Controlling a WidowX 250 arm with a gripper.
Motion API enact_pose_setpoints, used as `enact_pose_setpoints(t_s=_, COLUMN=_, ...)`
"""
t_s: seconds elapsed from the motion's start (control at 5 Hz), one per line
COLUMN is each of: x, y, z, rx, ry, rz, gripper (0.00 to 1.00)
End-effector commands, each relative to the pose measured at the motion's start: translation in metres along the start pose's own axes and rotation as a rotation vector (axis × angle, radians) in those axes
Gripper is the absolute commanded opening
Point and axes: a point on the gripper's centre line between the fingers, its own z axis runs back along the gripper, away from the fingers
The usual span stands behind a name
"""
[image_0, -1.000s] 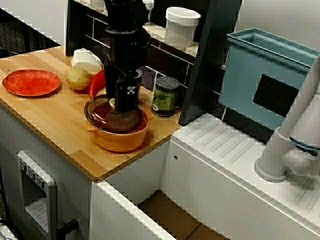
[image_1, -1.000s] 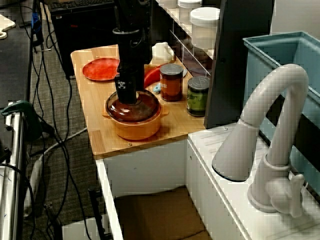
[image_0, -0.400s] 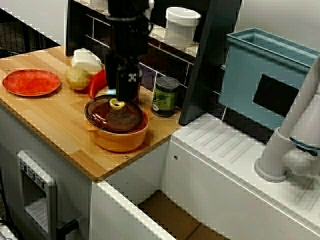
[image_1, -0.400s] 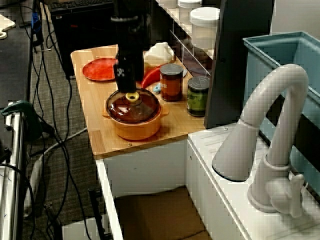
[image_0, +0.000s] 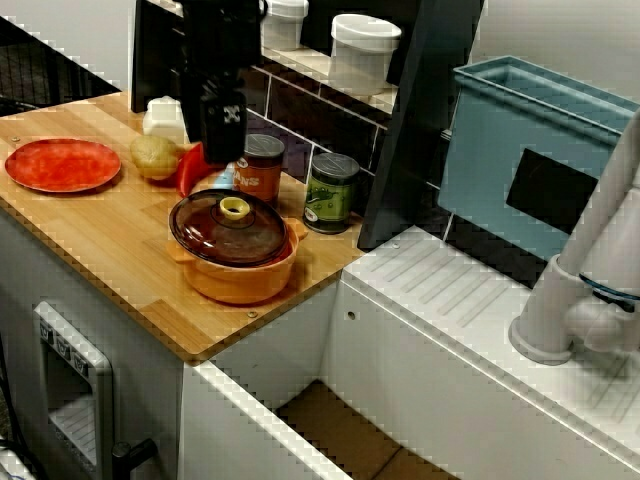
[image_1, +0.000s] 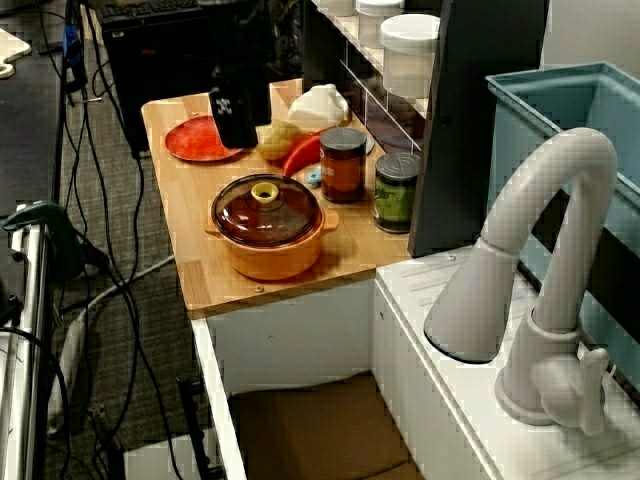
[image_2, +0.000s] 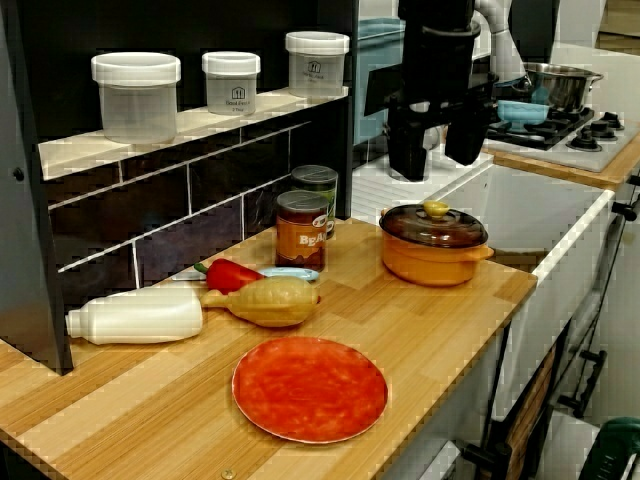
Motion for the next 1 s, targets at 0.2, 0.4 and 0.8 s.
enact_pose_setpoints(t_s=0.2, x=-0.033, y=0.061, z=0.022, rx=0.099, ry=-0.057, rz=0.201, gripper=1.00)
enact_pose_setpoints(t_s=0.4, x=-0.038, y=0.069, z=0.006, rx=0.132, ry=-0.053, rz=0.283, gripper=1.00)
enact_pose_setpoints(t_s=0.8, x=-0.038, y=0.069, z=0.006, rx=0.132, ry=-0.053, rz=0.283, gripper=1.00)
